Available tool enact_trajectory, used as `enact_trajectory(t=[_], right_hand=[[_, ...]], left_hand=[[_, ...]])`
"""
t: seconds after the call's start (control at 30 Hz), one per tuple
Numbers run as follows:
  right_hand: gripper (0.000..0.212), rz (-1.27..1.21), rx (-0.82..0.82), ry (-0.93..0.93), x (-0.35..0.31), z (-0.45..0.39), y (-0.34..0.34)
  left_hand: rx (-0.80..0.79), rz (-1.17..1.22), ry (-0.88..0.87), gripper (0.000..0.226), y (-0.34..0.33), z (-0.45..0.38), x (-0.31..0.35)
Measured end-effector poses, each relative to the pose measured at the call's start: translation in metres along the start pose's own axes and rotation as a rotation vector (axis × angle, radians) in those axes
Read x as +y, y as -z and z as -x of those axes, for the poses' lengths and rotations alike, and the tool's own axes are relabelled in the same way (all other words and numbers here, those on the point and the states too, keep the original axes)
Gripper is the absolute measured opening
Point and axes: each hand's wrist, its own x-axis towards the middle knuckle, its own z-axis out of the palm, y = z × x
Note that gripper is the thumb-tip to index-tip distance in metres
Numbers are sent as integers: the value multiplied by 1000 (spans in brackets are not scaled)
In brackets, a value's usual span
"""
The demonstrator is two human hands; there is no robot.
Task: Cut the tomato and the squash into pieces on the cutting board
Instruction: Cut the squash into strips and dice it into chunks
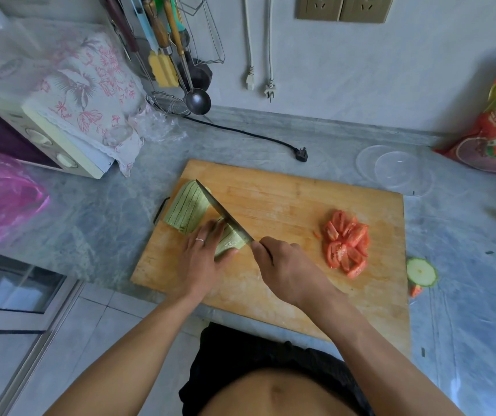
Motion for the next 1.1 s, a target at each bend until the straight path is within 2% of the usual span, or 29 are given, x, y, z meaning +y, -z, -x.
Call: enact_trajectory(t=[0.5,0.7,1.1], right_hand=[[33,121,-72,-27,13,-18,-13],[31,179,-80,-41,20,-25,-21],[32,40,-122,-58,39,-32,-18]], left_hand=[[143,-3,-23,65,-6,0,7],[135,16,-33,59,-7,1,5],[143,-18,-38,56,-10,1,7]])
